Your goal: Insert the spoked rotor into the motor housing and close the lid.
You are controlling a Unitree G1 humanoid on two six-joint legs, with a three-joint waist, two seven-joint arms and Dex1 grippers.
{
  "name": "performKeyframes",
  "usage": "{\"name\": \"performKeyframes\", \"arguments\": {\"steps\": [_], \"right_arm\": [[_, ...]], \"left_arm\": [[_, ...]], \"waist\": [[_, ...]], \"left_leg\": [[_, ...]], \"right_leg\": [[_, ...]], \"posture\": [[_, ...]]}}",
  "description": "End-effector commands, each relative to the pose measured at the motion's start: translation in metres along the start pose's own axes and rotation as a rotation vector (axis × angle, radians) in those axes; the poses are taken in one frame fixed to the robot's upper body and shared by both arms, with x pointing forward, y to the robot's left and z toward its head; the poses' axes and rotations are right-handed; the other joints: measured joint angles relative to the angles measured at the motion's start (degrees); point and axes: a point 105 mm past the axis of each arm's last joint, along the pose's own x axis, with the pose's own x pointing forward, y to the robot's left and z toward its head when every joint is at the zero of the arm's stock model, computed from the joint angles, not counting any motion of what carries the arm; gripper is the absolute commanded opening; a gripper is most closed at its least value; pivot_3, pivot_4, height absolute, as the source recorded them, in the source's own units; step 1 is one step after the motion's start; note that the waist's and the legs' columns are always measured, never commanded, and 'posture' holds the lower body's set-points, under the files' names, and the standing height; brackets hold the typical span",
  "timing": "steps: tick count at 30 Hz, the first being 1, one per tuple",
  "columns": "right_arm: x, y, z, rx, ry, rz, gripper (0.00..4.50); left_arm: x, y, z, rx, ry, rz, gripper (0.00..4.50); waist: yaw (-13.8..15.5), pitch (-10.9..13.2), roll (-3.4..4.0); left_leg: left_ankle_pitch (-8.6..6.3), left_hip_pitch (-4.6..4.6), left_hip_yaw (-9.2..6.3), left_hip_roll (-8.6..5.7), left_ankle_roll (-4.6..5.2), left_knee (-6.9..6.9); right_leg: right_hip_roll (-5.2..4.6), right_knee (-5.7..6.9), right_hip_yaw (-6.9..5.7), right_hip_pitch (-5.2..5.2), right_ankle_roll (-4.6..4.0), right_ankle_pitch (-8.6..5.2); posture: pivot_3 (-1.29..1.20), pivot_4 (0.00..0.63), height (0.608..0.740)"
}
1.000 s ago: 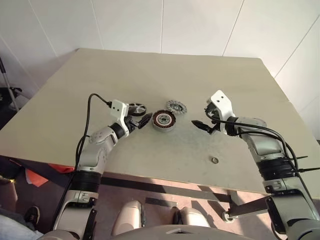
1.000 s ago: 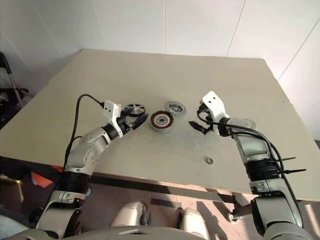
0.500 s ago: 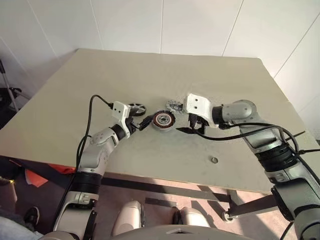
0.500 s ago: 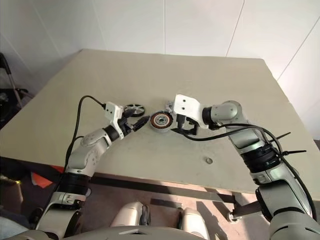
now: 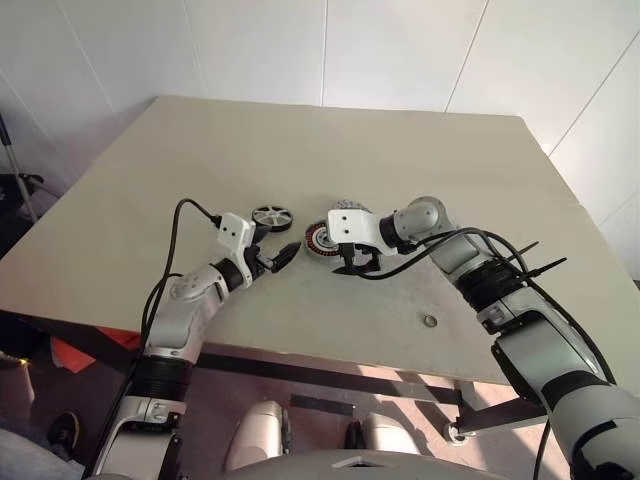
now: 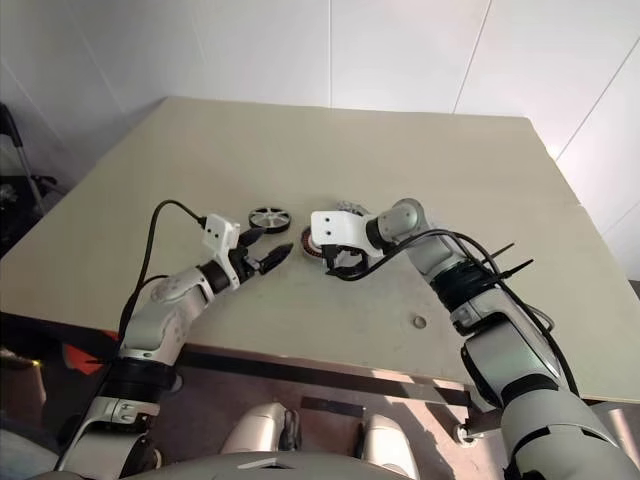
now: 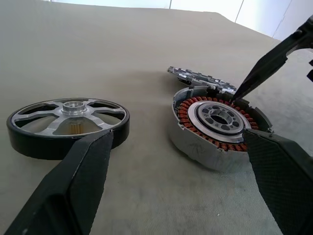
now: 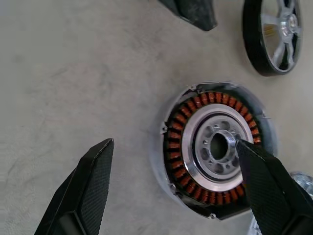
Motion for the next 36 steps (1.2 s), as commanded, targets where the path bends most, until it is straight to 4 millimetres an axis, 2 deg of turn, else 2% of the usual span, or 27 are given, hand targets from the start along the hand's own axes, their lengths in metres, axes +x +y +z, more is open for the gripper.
{"name": "performKeyframes", "arguments": {"steps": [1, 6, 15, 23, 29, 36], "right_arm": [[-0.002, -0.012, 0.011, -0.037, -0.023, -0.016, 4.5], [0.008, -0.016, 0.008, -0.005, -0.013, 0.0, 4.5], [0.019, -0.01, -0.007, 0.051, 0.031, 0.068, 4.5], [0.006, -0.008, -0.013, 0.009, 0.038, 0.059, 4.5], [-0.004, -0.012, -0.004, -0.031, 0.014, 0.031, 4.5], [-0.005, -0.015, -0.009, -0.03, 0.043, 0.01, 4.5]], "left_arm": [[-0.004, -0.001, 0.013, 0.025, -0.043, 0.004, 4.46], [-0.005, -0.001, 0.013, 0.022, -0.043, 0.01, 4.46], [-0.005, -0.003, 0.012, 0.019, -0.044, 0.015, 4.46], [-0.005, -0.004, 0.011, 0.016, -0.038, 0.014, 4.46], [-0.001, -0.007, 0.009, 0.011, -0.034, 0.002, 4.46], [0.0, -0.01, 0.008, 0.008, -0.032, -0.009, 4.46]], "waist": [[-0.07, 0.0, 0.0], [-0.11, 0.0, 0.0], [-0.11, 0.0, 0.0], [0.19, 0.0, 0.0], [0.38, 0.0, -0.01], [-0.11, 0.0, -0.01]], "left_leg": [[0.0, 0.03, 0.0, 0.0, 0.0, 0.0], [0.03, 0.08, 0.0, 0.01, -0.07, 0.0], [0.02, 0.09, 0.0, 0.02, -0.06, 0.01], [0.02, 0.14, 0.0, 0.01, -0.07, 0.01], [0.01, 0.1, 0.0, 0.01, -0.03, 0.04], [0.03, 0.11, 0.0, 0.04, -0.05, 0.04]], "right_leg": [[0.0, 0.01, 0.0, 0.02, 0.0, 0.0], [0.0, 0.09, 0.0, 0.02, 0.0, 0.0], [0.0, 0.09, 0.0, 0.04, -0.01, 0.01], [0.0, 0.09, 0.0, 0.11, -0.02, 0.01], [0.0, 0.07, 0.0, 0.11, -0.01, 0.01], [0.0, 0.11, 0.0, 0.07, -0.02, 0.01]], "posture": [[0.0, 0.0, 0.74], [0.0, 0.0, 0.74], [0.0, 0.0, 0.74], [0.0, 0.0, 0.74], [0.0, 0.0, 0.74], [0.0, 0.0, 0.74]]}}
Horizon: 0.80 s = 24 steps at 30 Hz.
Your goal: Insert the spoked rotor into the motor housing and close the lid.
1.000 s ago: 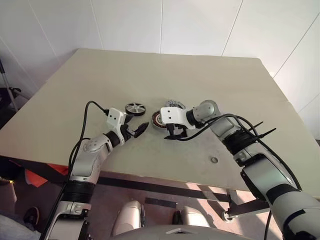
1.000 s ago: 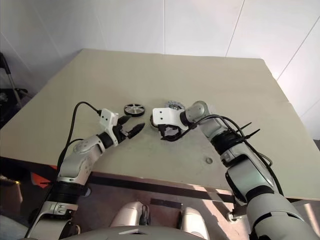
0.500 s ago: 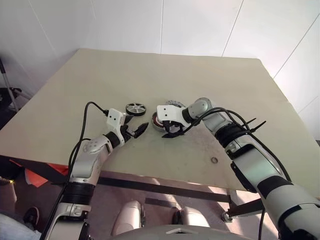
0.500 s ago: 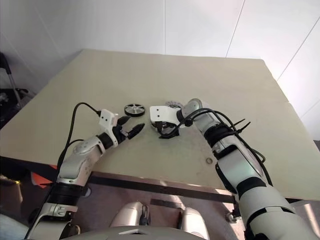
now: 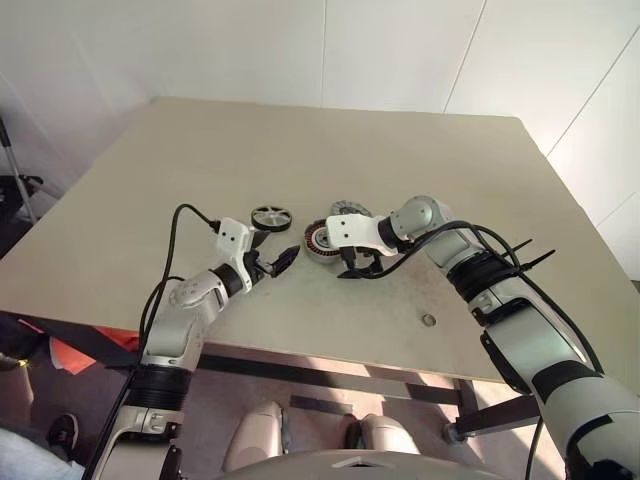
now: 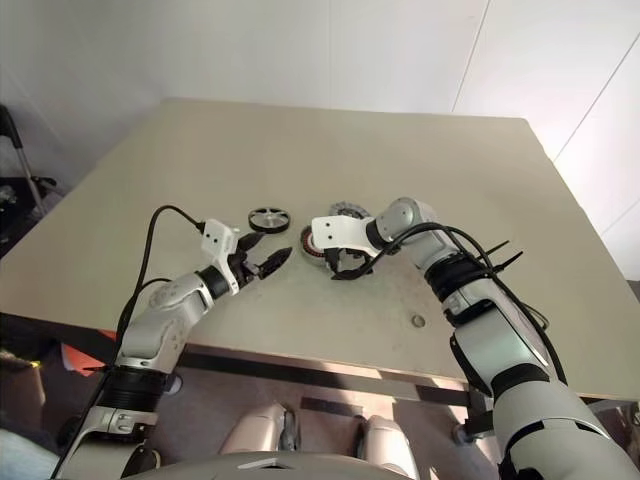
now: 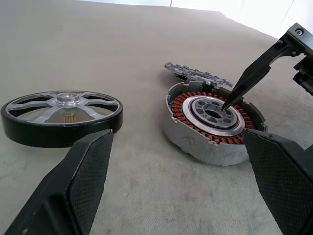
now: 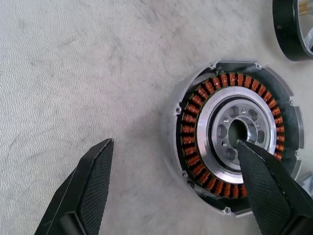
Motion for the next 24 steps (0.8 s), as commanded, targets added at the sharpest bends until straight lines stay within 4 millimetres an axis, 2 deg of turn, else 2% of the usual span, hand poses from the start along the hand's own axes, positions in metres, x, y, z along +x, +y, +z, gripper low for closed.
{"name": "performKeyframes", "arguments": {"steps": [1, 17, 20, 24], "right_arm": [[-0.009, -0.012, 0.005, -0.022, -0.005, -0.052, 4.5], [0.009, -0.004, 0.006, -0.041, 0.03, 0.005, 4.5], [0.013, -0.004, 0.002, -0.025, 0.049, 0.014, 3.91], [0.015, -0.006, 0.002, -0.022, 0.053, 0.006, 2.65]], "left_arm": [[0.002, -0.003, 0.012, 0.027, -0.034, -0.017, 4.46], [-0.003, 0.0, 0.009, 0.021, -0.031, 0.011, 4.46], [-0.003, 0.0, 0.008, 0.02, -0.032, 0.017, 4.5], [-0.004, 0.001, 0.008, 0.019, -0.033, 0.023, 4.5]], "waist": [[-0.04, 0.0, 0.0], [-0.1, -0.01, -0.01], [-0.2, -0.01, 0.0], [-0.12, -0.02, 0.0]], "left_leg": [[0.0, 0.0, 0.0, 0.0, 0.0, 0.0], [0.0, 0.05, 0.0, 0.0, 0.0, 0.0], [0.0, 0.12, 0.0, 0.01, -0.01, 0.0], [0.02, 0.18, 0.0, 0.03, -0.05, 0.0]], "right_leg": [[0.0, -0.01, 0.0, 0.0, 0.0, 0.0], [0.0, 0.01, 0.0, 0.03, 0.0, 0.0], [0.01, 0.02, 0.0, 0.07, -0.01, 0.01], [0.01, 0.03, 0.0, 0.15, -0.03, 0.01]], "posture": [[0.0, 0.0, 0.74], [0.0, 0.0, 0.74], [0.0, 0.0, 0.74], [0.0, 0.0, 0.74]]}}
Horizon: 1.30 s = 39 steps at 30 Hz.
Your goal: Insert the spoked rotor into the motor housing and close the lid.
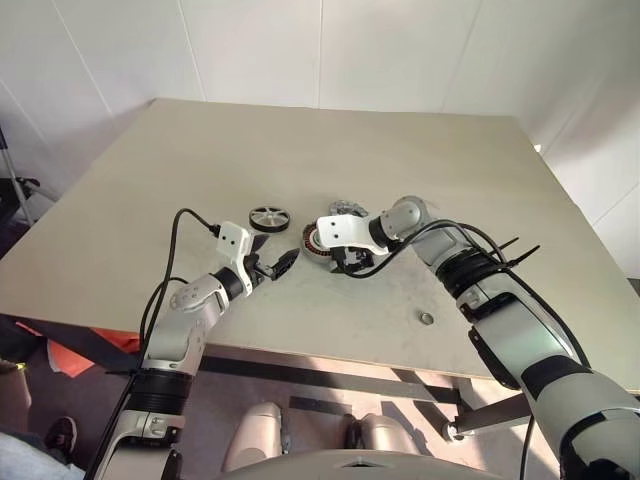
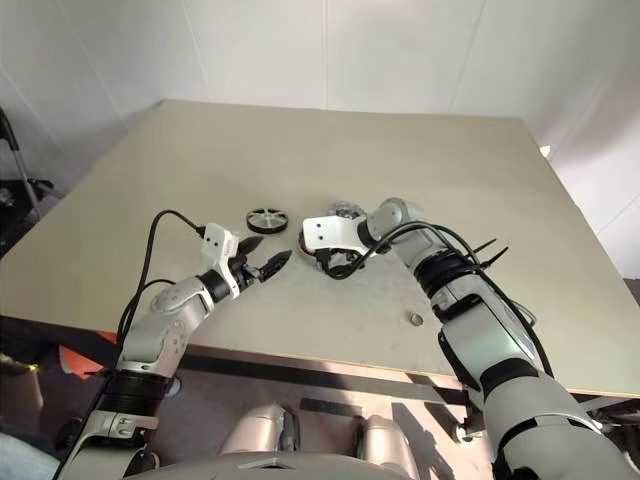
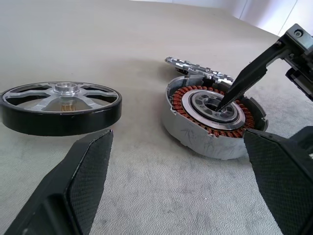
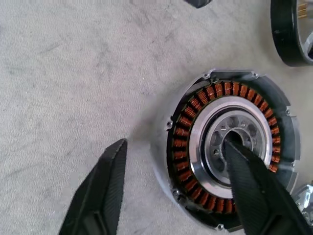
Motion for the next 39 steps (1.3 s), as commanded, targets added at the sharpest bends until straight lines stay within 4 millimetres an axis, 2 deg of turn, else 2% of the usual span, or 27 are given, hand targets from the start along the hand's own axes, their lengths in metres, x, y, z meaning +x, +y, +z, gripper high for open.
{"name": "performKeyframes", "arguments": {"steps": [1, 6, 7, 8, 15, 19, 23, 32, 39], "right_arm": [[0.002, 0.001, -0.003, 0.0, 0.023, 0.014, 2.65], [0.001, 0.001, -0.007, 0.011, 0.029, 0.012, 2.65], [0.001, 0.001, -0.007, 0.014, 0.03, 0.013, 2.28], [0.0, 0.002, -0.008, 0.017, 0.031, 0.014, 2.11], [-0.01, 0.0, -0.015, 0.045, 0.037, -0.017, 2.09], [-0.025, 0.004, -0.026, 0.063, 0.047, -0.035, 2.09], [-0.042, 0.011, -0.034, 0.065, 0.059, -0.046, 2.09], [-0.069, 0.037, -0.056, 0.096, 0.132, -0.046, 2.09], [-0.079, 0.047, -0.067, 0.129, 0.172, -0.062, 2.09]], "left_arm": [[-0.002, 0.0, 0.014, 0.031, -0.042, -0.002, 4.5], [-0.001, -0.001, 0.014, 0.029, -0.042, -0.002, 4.5], [-0.001, -0.002, 0.014, 0.029, -0.042, -0.003, 4.5], [-0.001, -0.002, 0.013, 0.029, -0.042, -0.004, 4.5], [0.0, -0.003, 0.013, 0.028, -0.041, -0.011, 4.5], [0.001, -0.003, 0.012, 0.027, -0.038, -0.013, 4.5], [0.001, -0.004, 0.012, 0.025, -0.036, -0.016, 4.5], [0.006, -0.007, 0.011, 0.023, -0.029, -0.037, 4.5], [0.007, -0.007, 0.01, 0.022, -0.024, -0.046, 4.5]], "waist": [[0.05, -0.01, -0.02], [0.05, -0.01, -0.02], [0.06, -0.01, -0.02], [0.06, -0.02, -0.03], [0.22, -0.02, -0.03], [0.82, -0.01, -0.03], [1.81, -0.01, -0.02], [2.01, -0.01, -0.02], [2.03, -0.02, -0.01]], "left_leg": [[0.0, 0.01, 0.0, 0.0, 0.0, 0.0], [-0.01, 0.04, 0.0, 0.0, 0.01, 0.0], [-0.01, 0.04, 0.0, 0.0, 0.01, 0.0], [-0.01, 0.04, 0.0, 0.0, 0.01, 0.0], [-0.01, 0.04, 0.0, 0.0, 0.01, 0.0], [-0.01, 0.01, 0.0, 0.0, 0.02, 0.0], [-0.01, 0.0, 0.01, 0.0, 0.03, 0.01], [0.04, -0.06, 0.01, 0.02, 0.12, 0.01], [0.06, -0.04, 0.01, 0.03, 0.11, 0.01]], "right_leg": [[0.0, -0.01, 0.0, 0.02, 0.0, 0.0], [0.0, -0.02, 0.0, 0.05, 0.0, 0.0], [0.0, -0.02, 0.0, 0.05, 0.0, 0.0], [0.0, -0.02, 0.0, 0.05, 0.0, 0.0], [0.0, -0.02, 0.0, 0.07, 0.0, 0.0], [0.0, -0.06, 0.0, 0.09, 0.0, 0.0], [0.0, -0.1, 0.0, 0.14, 0.0, 0.0], [-0.02, -0.19, 0.0, 0.23, 0.01, 0.0], [-0.01, -0.21, 0.0, 0.28, 0.02, 0.0]], "posture": [[0.0, 0.0, 0.74], [0.0, 0.0, 0.74], [0.0, 0.0, 0.74], [0.0, 0.0, 0.74], [0.0, 0.0, 0.74], [0.0, 0.0, 0.74], [0.0, 0.0, 0.74], [0.0, 0.0, 0.74], [0.0, 0.0, 0.74]]}}
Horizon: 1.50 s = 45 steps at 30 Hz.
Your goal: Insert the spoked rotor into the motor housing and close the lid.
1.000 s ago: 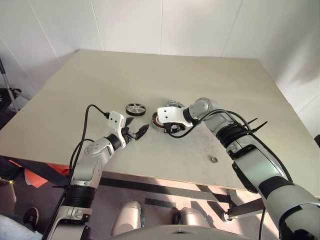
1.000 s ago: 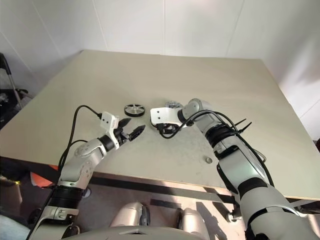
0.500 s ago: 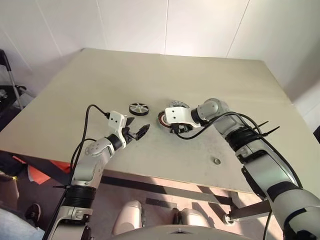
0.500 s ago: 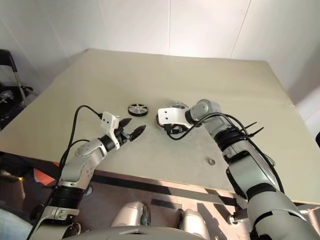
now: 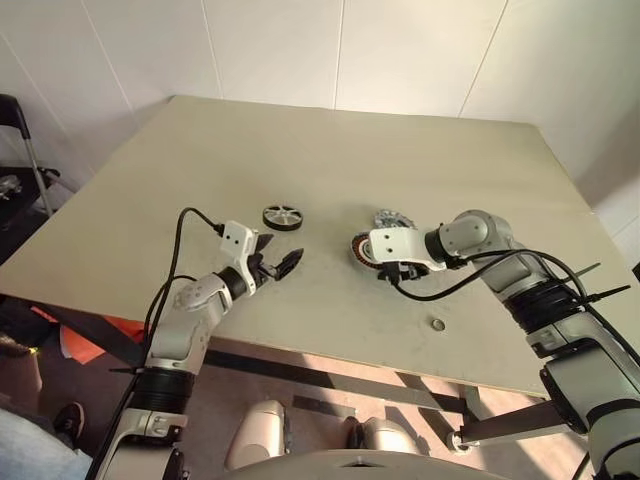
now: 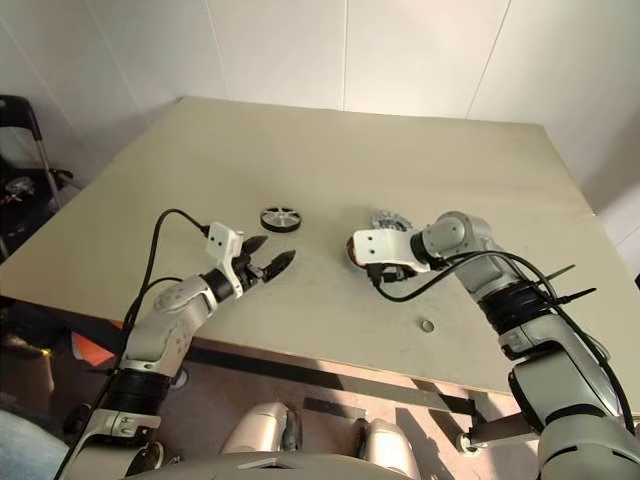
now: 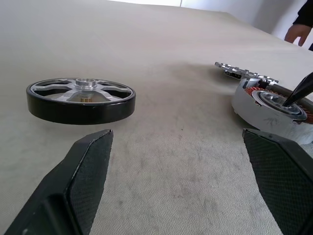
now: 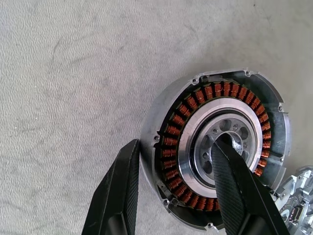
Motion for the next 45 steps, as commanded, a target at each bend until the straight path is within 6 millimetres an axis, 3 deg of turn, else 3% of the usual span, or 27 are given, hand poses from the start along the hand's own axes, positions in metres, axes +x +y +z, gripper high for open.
{"name": "performKeyframes", "arguments": {"steps": [1, 12, 19, 24, 31, 35, 38, 45], "right_arm": [[-0.012, 0.0, -0.015, 0.049, 0.05, -0.028, 2.09], [-0.016, 0.027, -0.04, 0.069, 0.117, 0.023, 2.09], [-0.016, 0.03, -0.033, 0.105, 0.079, -0.013, 4.33], [-0.033, 0.033, -0.009, 0.199, -0.049, -0.054, 4.33], [-0.054, 0.042, 0.002, 0.403, -0.169, -0.154, 4.33], [-0.065, 0.041, -0.014, 0.533, -0.188, -0.265, 4.33], [-0.067, 0.057, -0.034, 0.627, -0.153, -0.274, 4.33], [-0.064, 0.091, -0.046, 0.745, -0.164, -0.221, 4.33]], "left_arm": [[0.003, -0.001, 0.011, 0.025, -0.029, -0.015, 4.5], [0.001, 0.0, 0.01, 0.029, -0.022, -0.013, 4.5], [0.002, 0.0, 0.011, 0.03, -0.023, -0.015, 4.5], [0.001, 0.0, 0.01, 0.026, -0.02, -0.015, 4.5], [0.003, -0.001, 0.008, 0.023, -0.014, -0.025, 4.5], [0.005, -0.004, 0.007, 0.023, -0.009, -0.041, 4.5], [0.007, -0.005, 0.007, 0.022, -0.005, -0.055, 4.5], [0.01, -0.007, 0.007, 0.022, 0.005, -0.078, 4.5]], "waist": [[-0.01, 0.0, 0.0], [0.44, -0.02, 0.03], [0.52, -0.04, 0.03], [0.42, -0.03, 0.06], [-0.31, -0.03, 0.08], [-0.41, -0.04, 0.1], [-0.19, -0.04, 0.1], [-0.36, -0.05, 0.13]], "left_leg": [[0.0, 0.01, 0.0, 0.0, 0.0, 0.0], [-0.09, 0.28, 0.0, 0.0, 0.14, 0.0], [-0.15, 0.47, 0.0, -0.01, 0.24, -0.01], [-0.15, 0.58, 0.0, -0.01, 0.23, -0.09], [-0.15, 0.57, 0.0, 0.0, 0.23, -0.18], [-0.11, 0.65, 0.0, 0.01, 0.15, -0.21], [-0.1, 0.66, 0.0, 0.01, 0.14, -0.24], [-0.12, 0.63, 0.0, 0.01, 0.17, -0.34]], "right_leg": [[0.0, 0.0, 0.0, 0.0, 0.0, 0.0], [0.0, -0.29, 0.0, 0.47, 0.01, 0.0], [0.0, -0.44, 0.0, 0.71, 0.02, 0.0], [0.0, -0.49, 0.0, 0.8, 0.04, 0.0], [0.01, -0.58, 0.0, 0.75, 0.08, 0.01], [0.01, -0.58, 0.0, 0.76, 0.11, 0.0], [0.01, -0.64, -0.01, 0.8, 0.12, 0.0], [0.01, -0.77, 0.0, 0.78, 0.17, -0.03]], "posture": [[0.0, 0.0, 0.74], [0.0, 0.0, 0.74], [0.0, 0.0, 0.74], [0.0, 0.0, 0.74], [0.0, 0.0, 0.74], [0.0, 0.0, 0.74], [0.0, 0.0, 0.74], [0.0, 0.0, 0.74]]}}
